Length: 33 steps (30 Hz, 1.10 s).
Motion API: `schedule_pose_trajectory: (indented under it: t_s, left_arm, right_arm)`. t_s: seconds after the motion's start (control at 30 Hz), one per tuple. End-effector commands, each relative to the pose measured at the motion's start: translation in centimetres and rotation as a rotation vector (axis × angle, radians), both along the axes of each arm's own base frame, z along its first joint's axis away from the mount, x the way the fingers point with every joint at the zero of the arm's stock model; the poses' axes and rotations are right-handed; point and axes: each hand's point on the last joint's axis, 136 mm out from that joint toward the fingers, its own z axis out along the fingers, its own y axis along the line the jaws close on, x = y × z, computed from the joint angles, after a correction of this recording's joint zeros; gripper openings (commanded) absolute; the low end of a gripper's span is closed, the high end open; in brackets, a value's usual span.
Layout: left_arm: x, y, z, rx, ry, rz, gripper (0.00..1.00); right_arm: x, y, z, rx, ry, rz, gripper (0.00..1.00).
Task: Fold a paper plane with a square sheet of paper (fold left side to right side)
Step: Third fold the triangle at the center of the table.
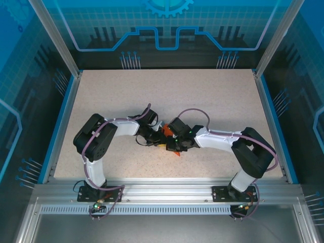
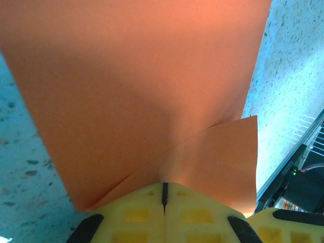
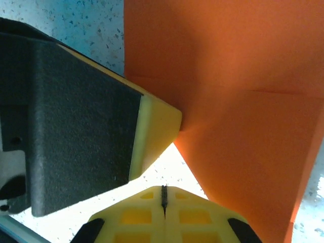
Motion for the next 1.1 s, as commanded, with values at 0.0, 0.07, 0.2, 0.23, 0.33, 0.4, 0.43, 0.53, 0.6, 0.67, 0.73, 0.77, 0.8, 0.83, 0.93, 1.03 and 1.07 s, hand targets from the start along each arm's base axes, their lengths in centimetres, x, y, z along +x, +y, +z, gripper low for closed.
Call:
schedule_pose_trajectory:
  t_s: [0.0, 0.07, 0.2, 0.23, 0.33, 0.4, 0.43, 0.53, 0.6, 0.67, 0.73, 0.77, 0.8, 0.83, 0.93, 1.03, 1.07]
  left_arm:
    - [-1.4, 2.3, -3.5, 0.153, 0.073, 0.024, 0.01]
    - [-1.4, 2.3, -3.6, 0.154, 0.076, 0.025, 0.01]
    - [-1.4, 2.3, -3.6, 0.155, 0.077, 0.023, 0.01]
    - [-1.4, 2.3, -3.6, 0.155, 0.077, 0.023, 0.01]
    - [-1.4, 2.2, -3.6, 0.155, 0.077, 0.022, 0.01]
    - [-1.4, 2.3, -3.6, 0.158, 0.077, 0.022, 0.01]
    - [-1.4, 2.3, -3.6, 0.157, 0.077, 0.022, 0.01]
    - [-1.3, 2.3, -3.6, 0.159, 0.075, 0.022, 0.01]
    - [-1.4, 2.3, -3.6, 0.16, 0.078, 0.021, 0.01]
    - [-1.4, 2.3, -3.7, 0.162, 0.077, 0.021, 0.01]
    - [-1.4, 2.4, -3.7, 0.165, 0.076, 0.022, 0.0]
    - [-1.4, 2.4, -3.7, 0.166, 0.077, 0.022, 0.01]
    - [-1.4, 2.4, -3.7, 0.168, 0.077, 0.021, 0.01]
    - [-1.3, 2.4, -3.7, 0.168, 0.075, 0.022, 0.01]
    - [-1.4, 2.5, -3.8, 0.174, 0.077, 0.02, 0.0]
    - [-1.3, 2.5, -3.8, 0.175, 0.076, 0.021, 0.01]
    - [-1.3, 2.5, -3.8, 0.177, 0.078, 0.021, 0.01]
  right_arm:
    - [-0.1, 0.1, -0.5, -0.039, 0.009, -0.011, 0.0]
    - [-0.2, -0.1, -0.9, -0.053, 0.016, -0.013, 0.0]
    - [-0.5, -0.1, -1.7, -0.062, 0.044, -0.005, 0.0]
    - [-0.6, -0.1, -1.8, -0.065, 0.046, -0.004, 0.0]
    - [-0.7, -0.7, -2.2, -0.096, 0.053, -0.012, 0.0]
    - [-0.8, -1.1, -2.3, -0.112, 0.053, -0.016, 0.0]
    - [-0.8, -1.2, -2.4, -0.118, 0.054, -0.017, 0.0]
    - [-1.0, -1.6, -2.7, -0.134, 0.061, -0.019, 0.0]
    - [-1.1, -1.8, -2.8, -0.141, 0.062, -0.019, 0.0]
    - [-1.2, -2.0, -2.9, -0.147, 0.065, -0.022, 0.0]
    - [-1.4, -2.1, -2.9, -0.152, 0.069, -0.023, 0.0]
    - [-1.5, -2.2, -3.0, -0.157, 0.072, -0.023, 0.0]
    - [-1.5, -2.3, -3.0, -0.158, 0.073, -0.023, 0.0]
    - [-1.6, -2.4, -3.1, -0.162, 0.077, -0.025, 0.0]
    - [-1.8, -2.7, -3.2, -0.169, 0.085, -0.03, 0.0]
    - [-2.1, -3.1, -3.3, -0.177, 0.09, -0.037, 0.0]
    - [-2.2, -3.2, -3.4, -0.18, 0.094, -0.037, 0.0]
